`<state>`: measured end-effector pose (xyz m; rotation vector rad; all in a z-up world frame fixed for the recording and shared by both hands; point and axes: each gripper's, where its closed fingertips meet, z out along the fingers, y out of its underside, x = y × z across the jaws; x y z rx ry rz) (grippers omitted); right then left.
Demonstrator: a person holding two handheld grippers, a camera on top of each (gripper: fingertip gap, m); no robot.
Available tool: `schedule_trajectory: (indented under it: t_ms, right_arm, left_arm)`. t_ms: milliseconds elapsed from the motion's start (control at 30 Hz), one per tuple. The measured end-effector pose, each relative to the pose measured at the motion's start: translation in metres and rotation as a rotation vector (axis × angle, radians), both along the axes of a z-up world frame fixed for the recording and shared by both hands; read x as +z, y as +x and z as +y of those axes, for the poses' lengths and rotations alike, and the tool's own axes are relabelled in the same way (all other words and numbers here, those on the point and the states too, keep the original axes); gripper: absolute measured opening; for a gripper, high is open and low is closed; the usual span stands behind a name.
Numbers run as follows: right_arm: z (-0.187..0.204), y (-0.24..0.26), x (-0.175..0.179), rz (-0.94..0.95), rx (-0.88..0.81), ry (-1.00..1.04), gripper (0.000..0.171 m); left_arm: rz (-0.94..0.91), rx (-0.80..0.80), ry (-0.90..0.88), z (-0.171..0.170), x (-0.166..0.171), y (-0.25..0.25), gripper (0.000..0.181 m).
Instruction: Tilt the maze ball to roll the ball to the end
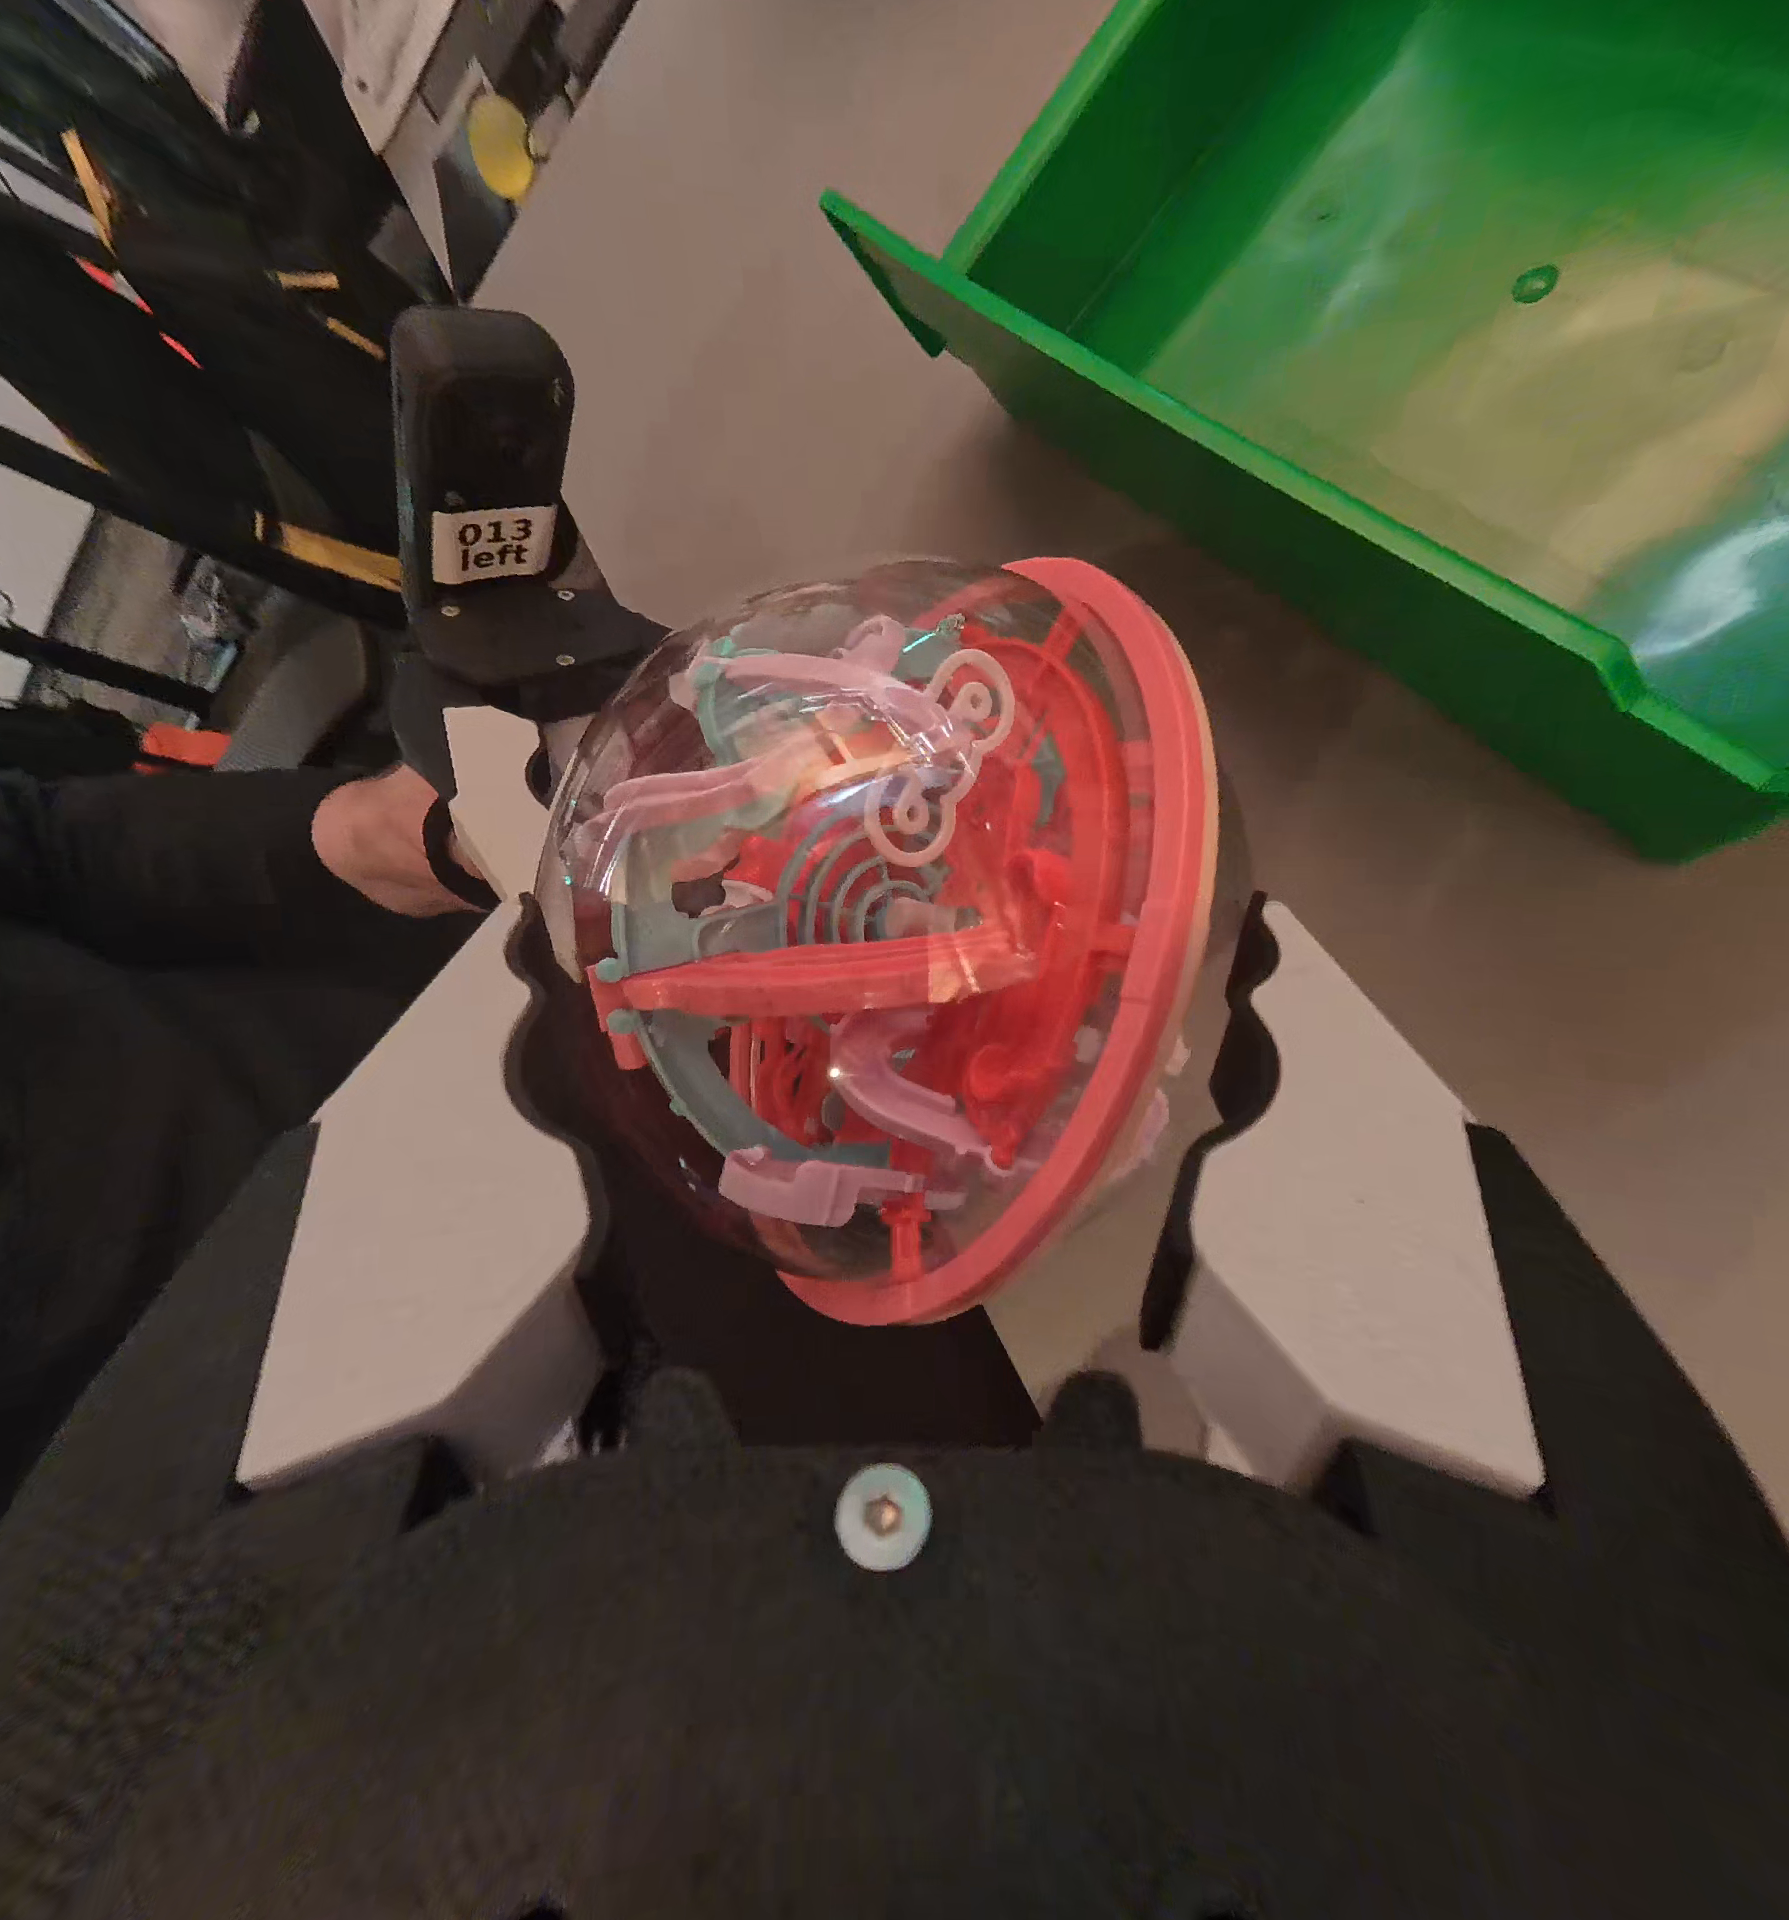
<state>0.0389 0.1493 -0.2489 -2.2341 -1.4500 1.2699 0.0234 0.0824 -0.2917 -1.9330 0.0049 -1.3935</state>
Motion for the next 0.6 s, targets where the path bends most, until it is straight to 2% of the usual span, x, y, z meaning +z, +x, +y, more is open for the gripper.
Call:
schedule_trajectory:
  t_ms: [267, 600]
  right_arm:
    - [0.007, 0.002, -0.003, 0.063, -0.081, -0.112, 0.126]
    - [0.013, 0.004, -0.006, 0.184, -0.177, -0.202, 0.127]
  left_arm:
    - [-0.082, -0.028, -0.044, 0.002, 0.004, -0.010, 0.093]
    - [-0.071, -0.032, -0.050, 0.007, 0.008, -0.018, 0.085]
